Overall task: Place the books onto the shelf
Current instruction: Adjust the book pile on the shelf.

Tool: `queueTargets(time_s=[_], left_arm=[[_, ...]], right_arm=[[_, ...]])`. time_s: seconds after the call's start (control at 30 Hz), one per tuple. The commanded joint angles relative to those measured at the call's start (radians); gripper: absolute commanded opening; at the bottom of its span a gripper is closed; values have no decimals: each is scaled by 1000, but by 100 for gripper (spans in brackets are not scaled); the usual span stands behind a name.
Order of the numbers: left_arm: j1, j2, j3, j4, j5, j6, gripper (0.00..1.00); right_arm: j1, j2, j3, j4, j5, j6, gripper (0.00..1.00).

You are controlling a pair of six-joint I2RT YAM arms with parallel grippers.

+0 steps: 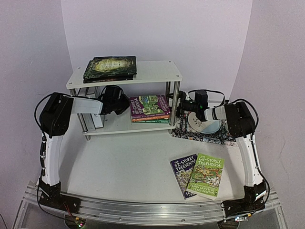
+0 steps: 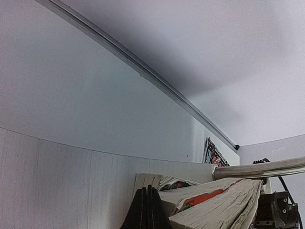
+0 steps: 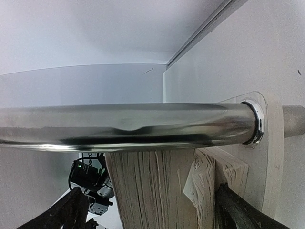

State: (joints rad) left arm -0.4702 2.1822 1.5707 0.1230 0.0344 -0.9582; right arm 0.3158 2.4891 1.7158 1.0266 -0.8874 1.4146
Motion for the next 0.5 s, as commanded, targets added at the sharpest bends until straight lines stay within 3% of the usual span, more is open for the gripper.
queueTargets(time_s=[0.0, 0.47], left_arm=[[-15, -16, 31, 32, 64, 7, 0], [-36, -55, -7, 32, 47, -10, 0]], right_arm=[[29, 19, 44, 41, -56, 15, 92], [32, 1, 31, 34, -67, 9, 91]])
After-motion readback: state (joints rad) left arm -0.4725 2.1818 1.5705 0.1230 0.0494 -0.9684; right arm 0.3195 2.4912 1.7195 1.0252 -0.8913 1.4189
